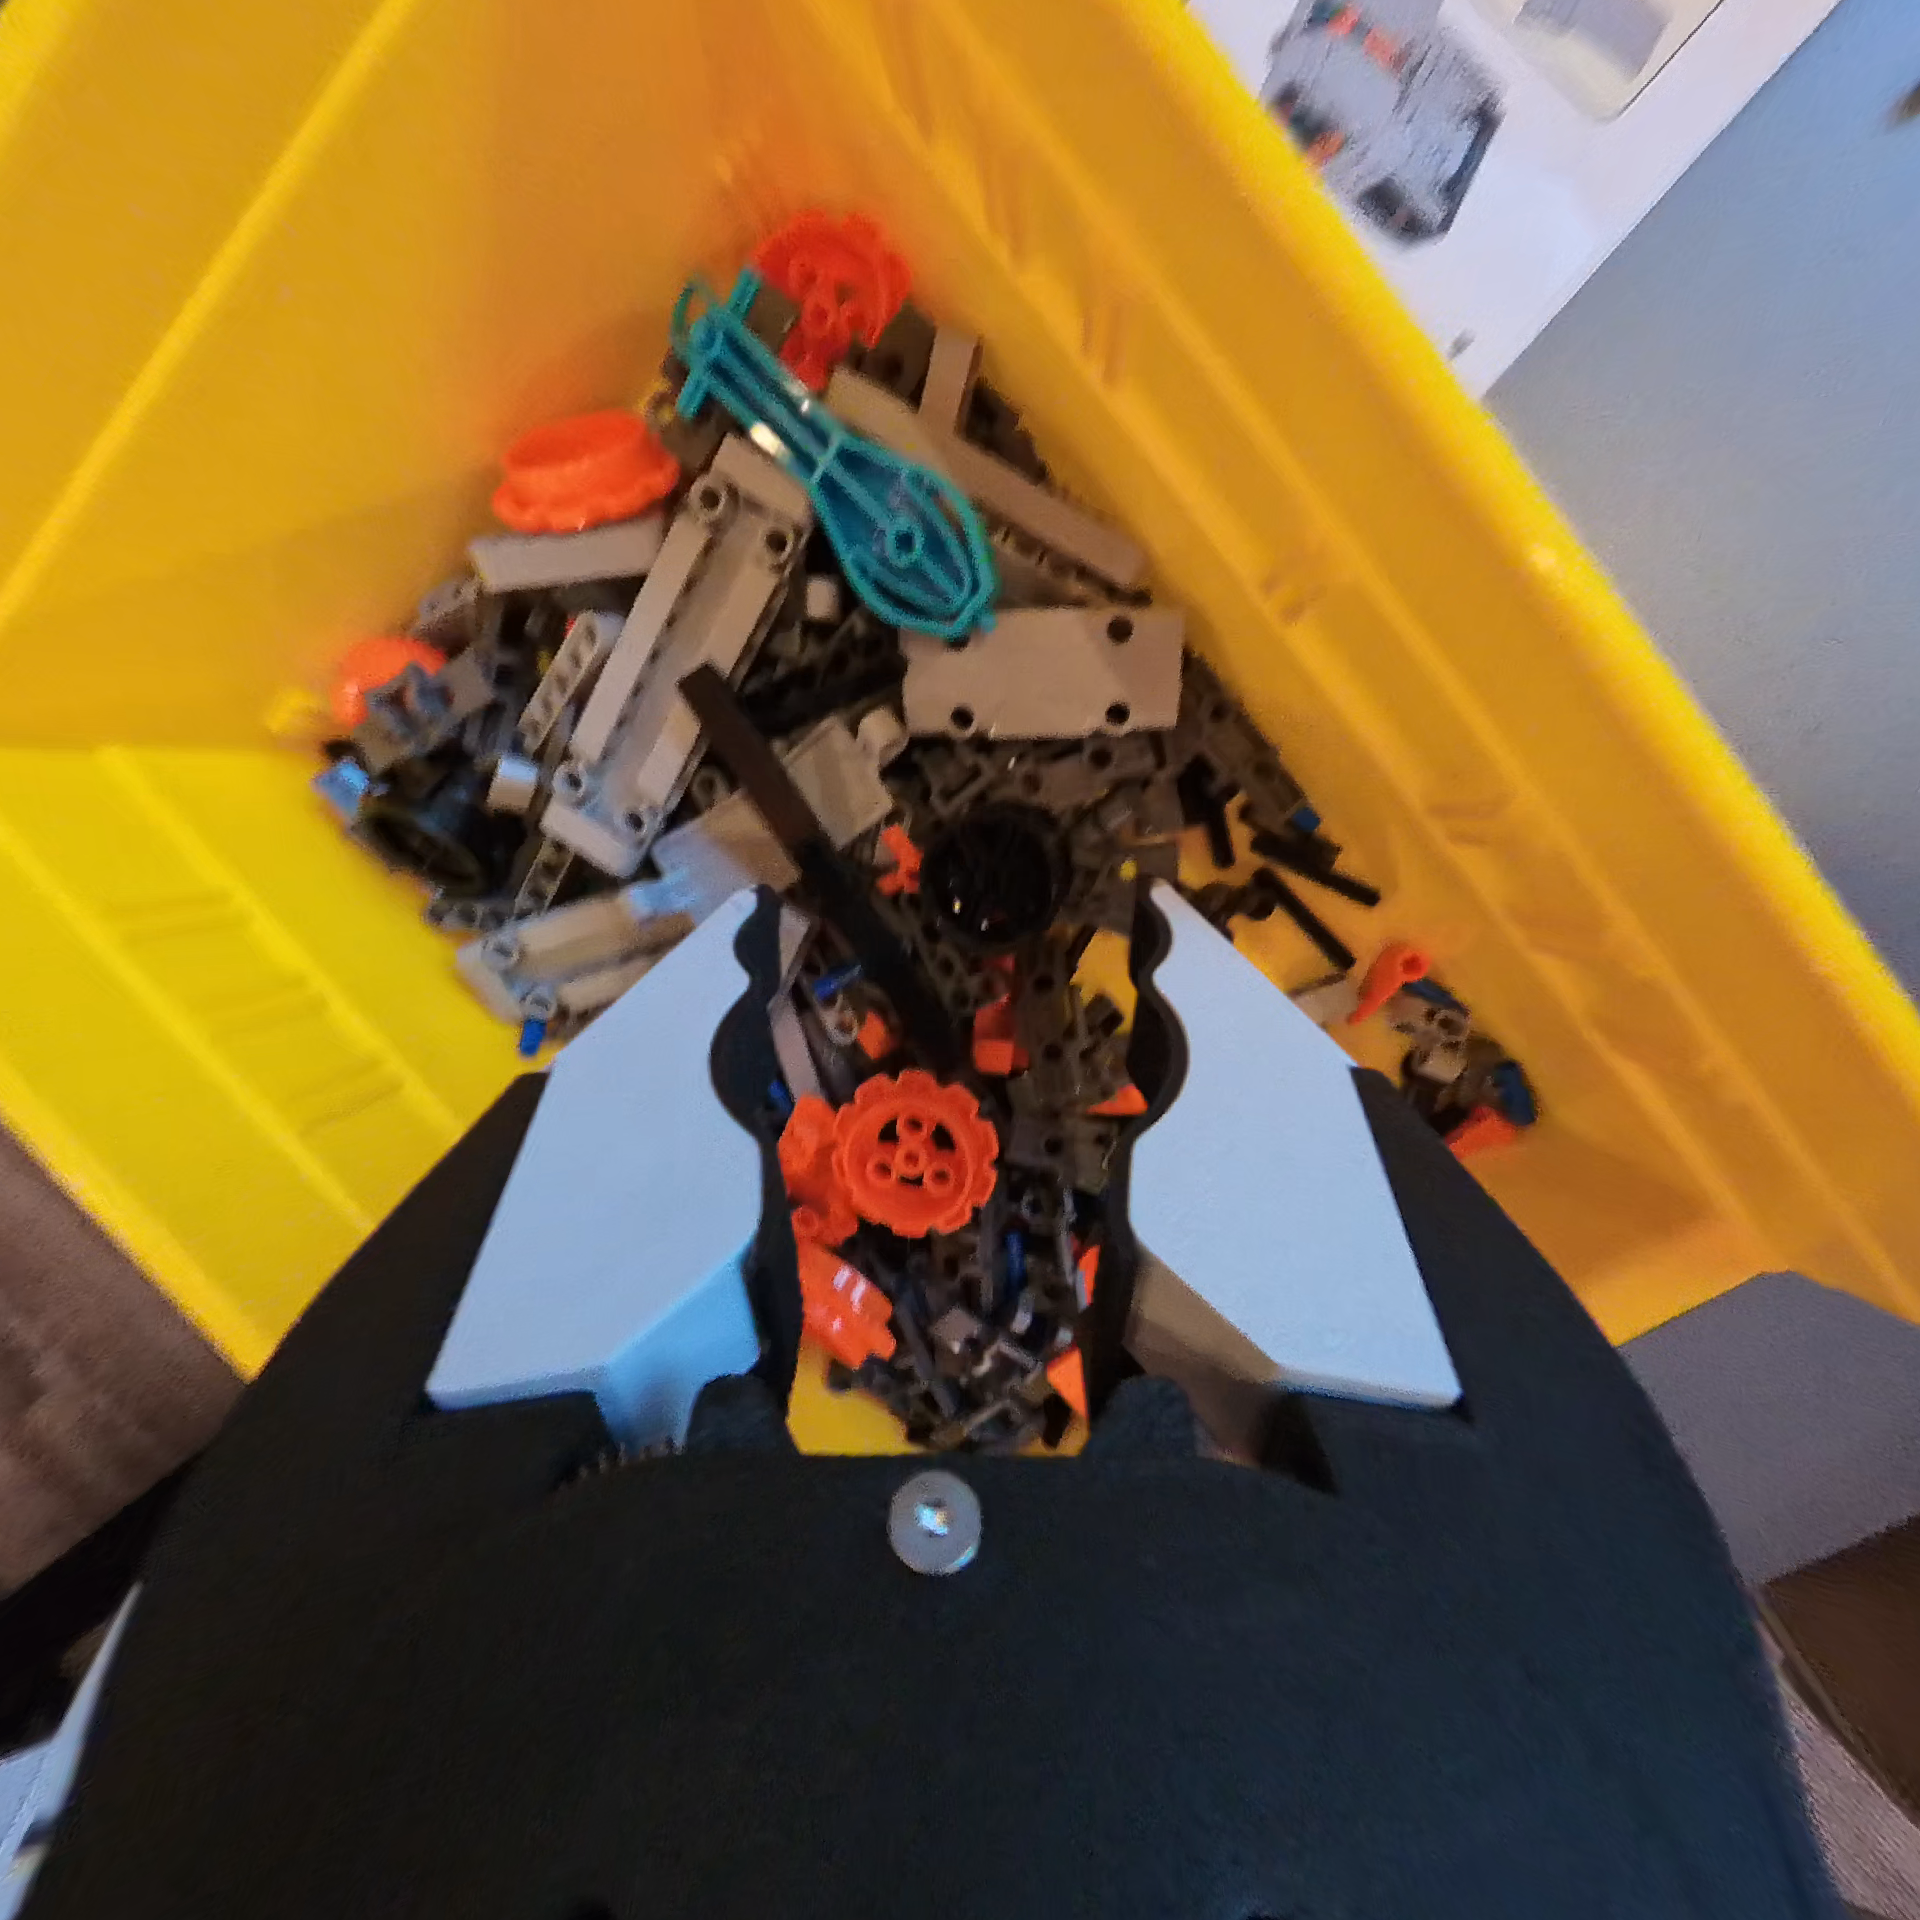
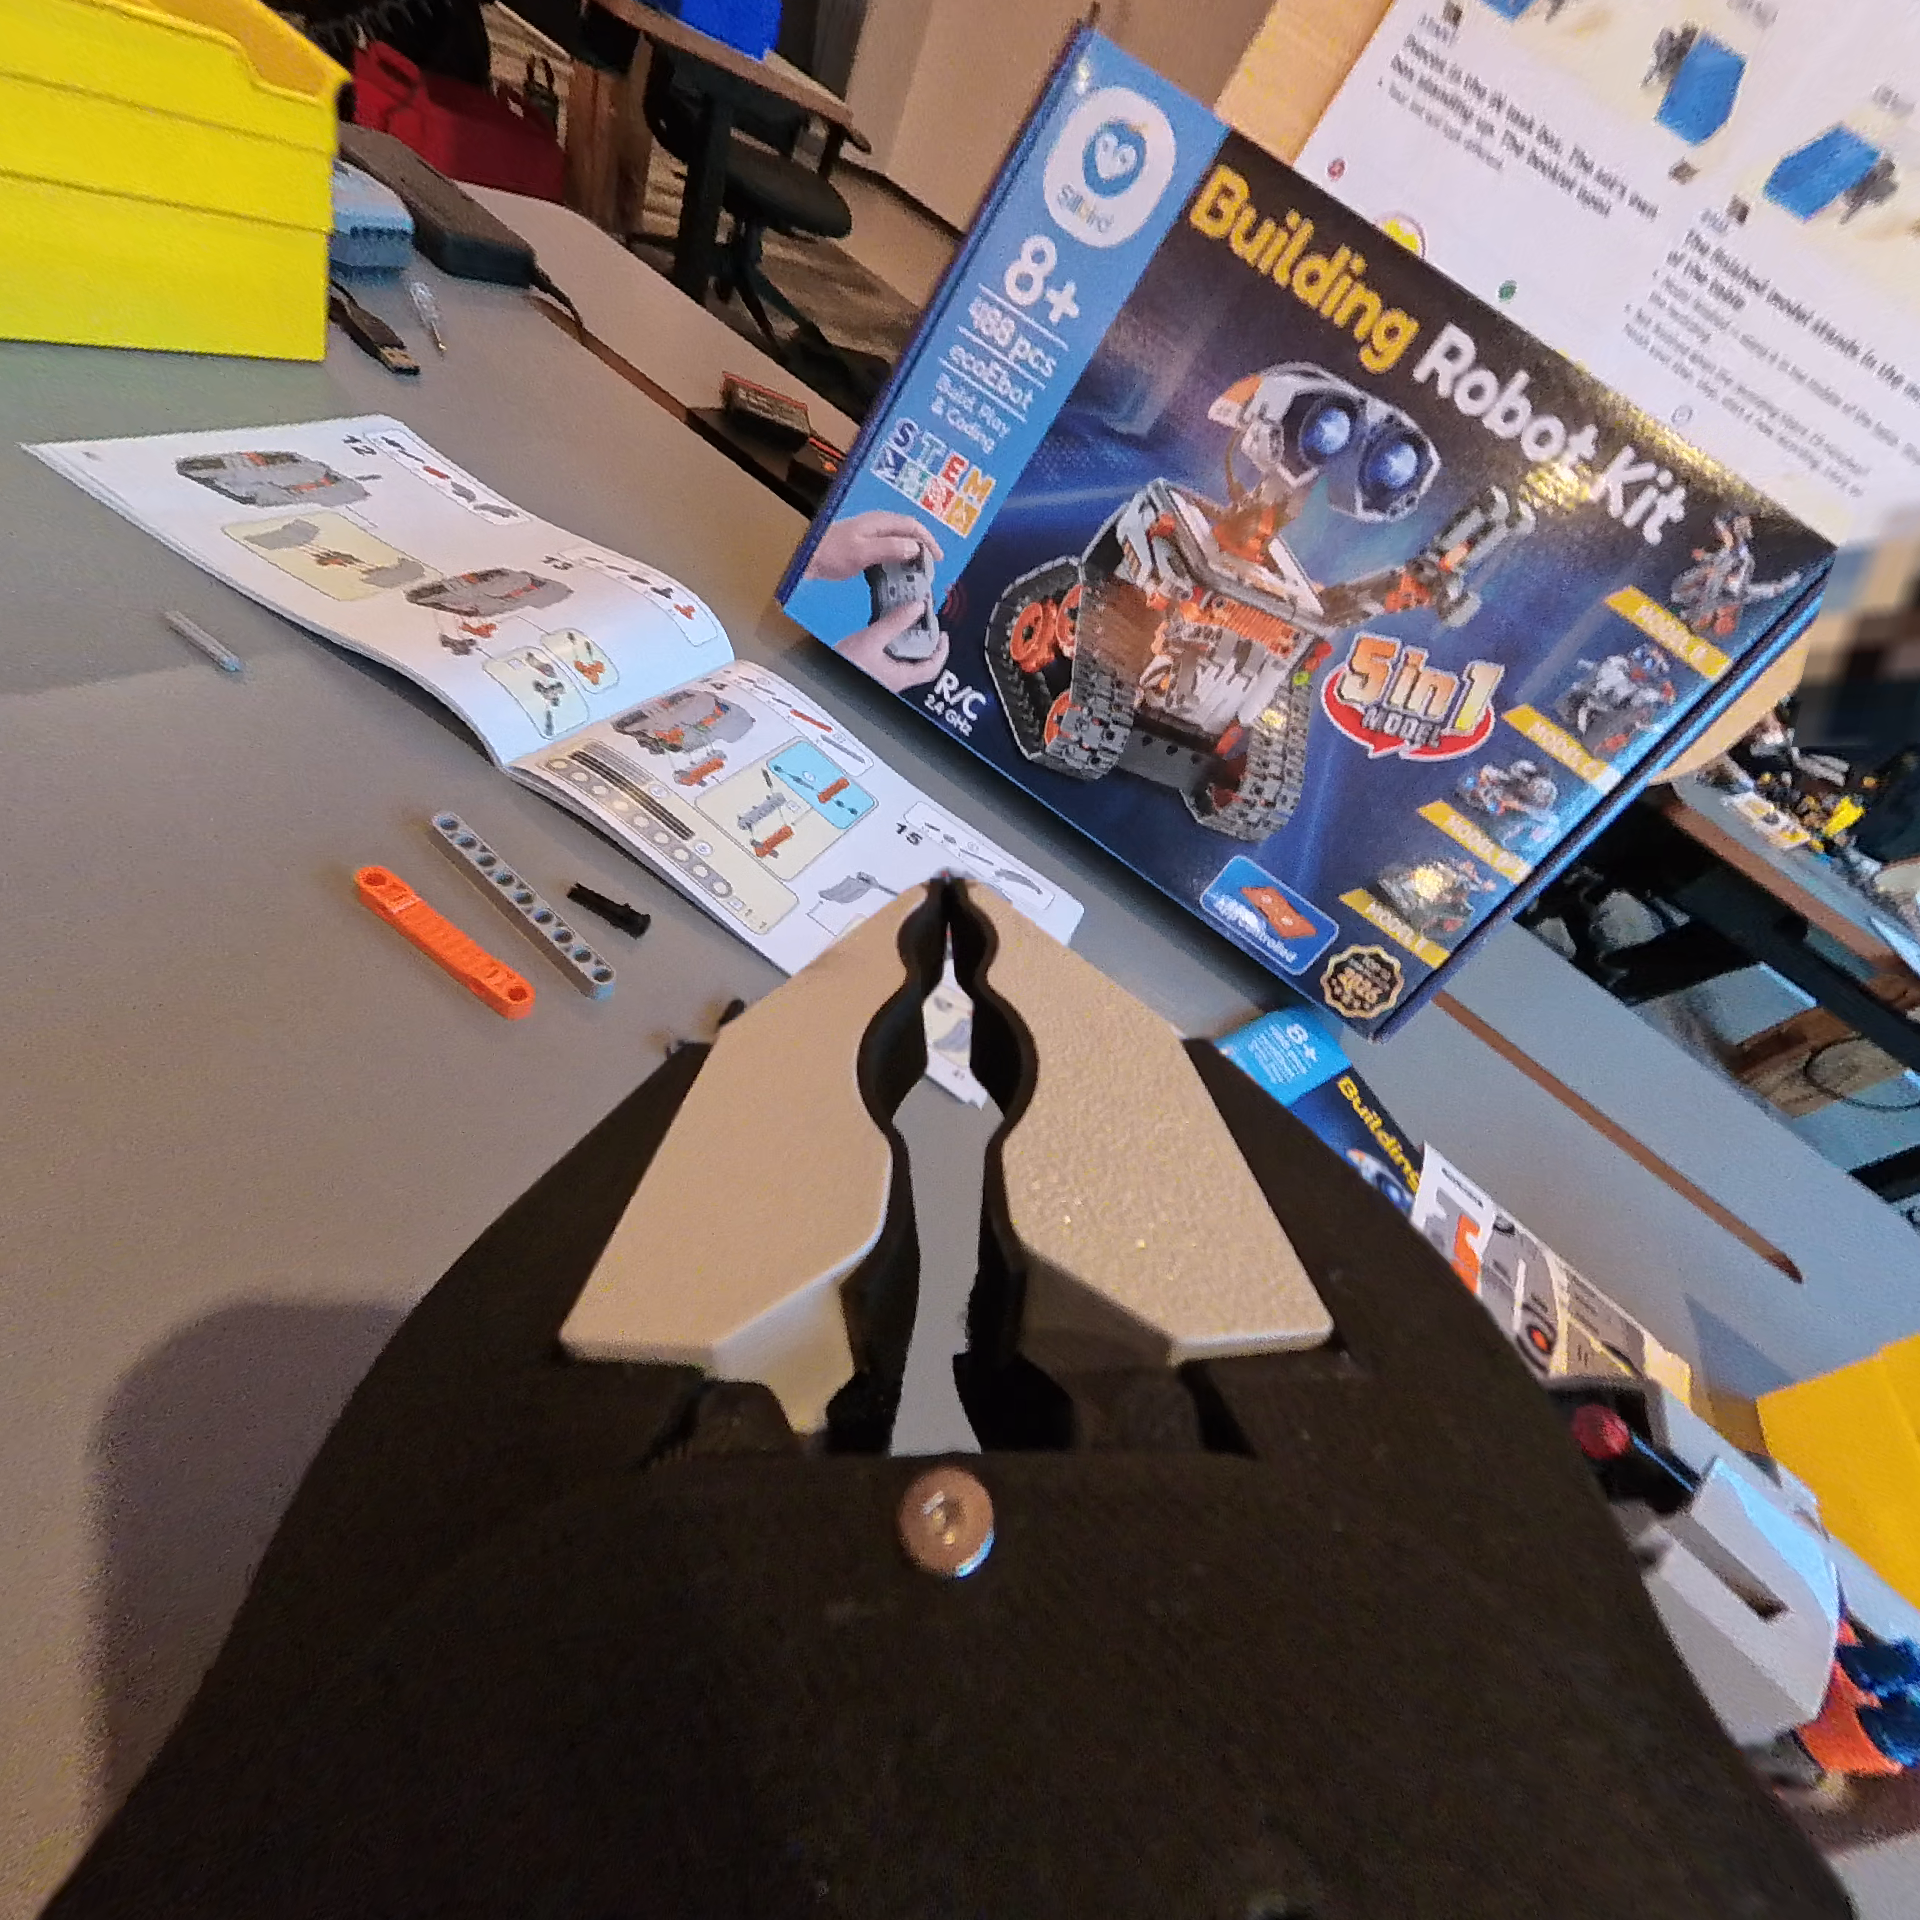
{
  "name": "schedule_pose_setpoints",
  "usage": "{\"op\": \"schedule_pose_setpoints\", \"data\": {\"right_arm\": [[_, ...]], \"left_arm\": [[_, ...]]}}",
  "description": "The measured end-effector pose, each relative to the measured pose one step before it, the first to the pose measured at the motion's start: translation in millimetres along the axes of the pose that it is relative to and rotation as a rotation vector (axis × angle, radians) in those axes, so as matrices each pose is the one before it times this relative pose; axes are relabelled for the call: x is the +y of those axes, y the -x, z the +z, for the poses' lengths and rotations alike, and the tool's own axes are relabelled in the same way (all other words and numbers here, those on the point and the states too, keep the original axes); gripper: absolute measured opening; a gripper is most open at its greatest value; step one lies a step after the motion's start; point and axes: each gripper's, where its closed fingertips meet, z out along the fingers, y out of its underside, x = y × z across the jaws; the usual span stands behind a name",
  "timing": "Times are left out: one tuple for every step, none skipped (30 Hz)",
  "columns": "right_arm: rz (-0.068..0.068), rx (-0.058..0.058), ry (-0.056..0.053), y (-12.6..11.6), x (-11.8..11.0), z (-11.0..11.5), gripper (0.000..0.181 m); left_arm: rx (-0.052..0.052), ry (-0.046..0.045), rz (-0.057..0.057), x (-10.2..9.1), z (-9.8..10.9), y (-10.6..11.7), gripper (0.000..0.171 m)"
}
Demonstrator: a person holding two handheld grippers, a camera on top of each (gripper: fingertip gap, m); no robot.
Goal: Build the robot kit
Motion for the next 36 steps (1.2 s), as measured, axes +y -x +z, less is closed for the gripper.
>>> {"op": "schedule_pose_setpoints", "data": {"right_arm": [[-0.0127,-0.0056,-0.0068,2.29,-1.46,1.02,0.0],[-0.0134,-0.0014,-0.0005,1.62,-0.31,1.26,0.0],[-0.0129,-0.0021,0.0041,1.63,0.71,1.36,0.0],[-0.0114,-0.0023,0.0051,1.51,0.97,1.21,0.0],[-0.0087,0.0008,-0.0015,0.81,0.1,0.57,0.0],[-0.0038,-0.0003,-0.014,0.67,-1.76,-0.3,0.0],[0.0027,-0.0051,-0.0204,0.9,-3.08,-0.95,0.0],[0.006,-0.0032,-0.0189,0.19,-2.79,-0.97,0.0],[0.0061,0.0027,-0.0127,-1.08,-1.79,-0.49,0.0],[0.007,0.0057,-0.0043,-1.8,-0.29,-0.13,0.0],[0.0092,0.0031,0.0032,-1.58,1.0,0.63,0.0],[0.0096,0.0002,0.0072,-1.01,1.91,0.94,0.0],[0.0075,-0.001,0.0083,-0.57,2.24,1.03,0.0],[0.0038,-0.0008,0.008,-0.29,2.12,1.04,0.0],[-0.0008,0.0004,0.0056,-0.26,1.54,0.65,0.0],[-0.0016,0.0001,0.0054,0.11,1.4,0.79,0.0],[-0.0013,-0.0004,0.0058,0.35,1.27,0.71,0.0],[-0.0024,-0.0008,0.006,0.34,1.15,0.8,0.0],[-0.003,-0.0001,0.0049,0.29,0.87,0.69,0.0],[-0.0031,0.0008,0.0027,0.23,0.49,0.54,0.0],[-0.0022,-0.0001,0.0027,0.25,0.59,0.49,0.0],[-0.0005,-0.0013,0.0042,0.35,0.73,0.53,0.0],[-0.0006,-0.0005,0.0029,0.22,0.55,0.62,0.0],[-0.0015,0.0003,0.0026,0.07,0.66,0.45,0.0],[-0.0009,-0.0002,0.0042,0.13,0.93,0.65,0.0],[-0.0002,0.0001,0.0042,-0.07,0.95,0.57,0.0],[0.0,0.0001,0.0033,-0.02,0.83,0.55,0.0],[0.0005,-0.0005,0.0035,0.02,0.91,0.51,0.0],[0.0008,-0.0008,0.0041,0.04,0.97,0.56,0.0],[0.0,-0.0002,0.0027,-0.01,0.58,0.36,0.0],[0.0002,-0.0002,0.0017,0.08,0.32,0.33,0.0],[0.0007,-0.0006,0.0015,0.17,0.29,0.34,0.0],[0.0009,-0.0012,0.0026,0.28,0.3,0.36,0.0],[-0.0004,-0.0009,0.0025,0.18,0.15,0.36,0.0],[-0.0011,-0.0002,0.0018,0.23,0.32,0.31,0.0],[-0.0013,-0.0004,0.0026,0.24,0.44,0.25,0.0]], "left_arm": [[0.0316,-0.0021,-0.0009,-6.29,3.24,-1.64,0.069],[0.0181,0.00558,-0.0006,-4.82,3.69,0.25,0.074],[0.0076,0.01329,0.0012,-3.06,4.02,1.18,0.077],[0.0037,0.01628,0.0059,-1.95,4.29,0.8,0.079],[0.0028,0.01645,0.0086,-1.09,4.2,-0.08,0.081],[-0.0036,0.0115,0.009,-1.26,3.81,0.13,0.084],[-0.0148,0.0016,0.0093,-2.09,2.41,1.0,0.084],[-0.0198,-0.00106,0.0043,-2.12,1.33,1.69,0.083],[-0.0216,0.00228,-0.0025,-1.45,1.09,2.05,0.084],[-0.0271,0.00653,-0.0058,-0.48,1.27,3.22,0.086],[-0.0286,0.00674,-0.0072,-0.21,1.42,3.49,0.091],[-0.0227,0.00971,-0.005,0.79,1.82,2.92,0.094],[-0.0146,0.01629,-0.003,2.21,2.29,1.96,0.096],[0.0016,0.00335,-0.0096,0.42,1.26,0.36,0.096],[0.0072,0.00199,-0.0089,0.99,0.87,-0.13,0.096],[0.0114,0.00286,-0.0086,1.49,0.97,-0.86,0.097],[0.0152,0.00685,-0.0083,2.22,1.24,-1.84,0.101],[0.0116,0.02453,-0.0017,4.75,2.47,-1.9,0.106],[0.0159,0.03706,-0.0056,6.72,3.92,-3.05,0.108],[0.0002,0.03328,-0.0022,5.38,4.45,-0.89,0.115],[0.021,-0.00188,-0.0142,-0.55,0.91,-2.94,0.108],[0.0076,-0.00563,-0.0064,0.16,0.04,-0.64,0.106],[0.0032,-0.00754,-0.0015,0.47,-0.15,0.21,0.104],[0.0043,-0.00643,0.0006,0.83,-0.28,0.26,0.1],[0.0054,-0.006,-0.0018,1.29,-0.74,0.51,0.089],[-0.0067,-0.00985,-0.0023,1.14,-1.31,2.85,0.075],[-0.0081,-0.01126,-0.0019,1.03,-1.35,3.1,0.065],[0.0042,-0.01036,-0.0051,1.05,-1.19,1.3,0.06],[0.0089,-0.01024,-0.0082,0.88,-1.28,0.59,0.055],[0.0087,-0.00665,-0.0073,1.25,-1.66,0.63,0.05],[0.0061,-0.00071,-0.0062,1.94,-1.9,0.78,0.046],[0.0062,0.00386,-0.0033,2.88,-2.13,0.79,0.031],[0.0069,-0.00239,-0.0032,2.08,-2.54,0.6,0.022],[-0.0019,-0.00647,-0.0068,1.53,-2.55,2.09,0.02],[-0.0012,-0.00191,-0.0105,2.3,-2.35,2.42,0.018],[0.0043,0.00182,-0.0117,3.09,-2.28,1.61,0.015]]}}
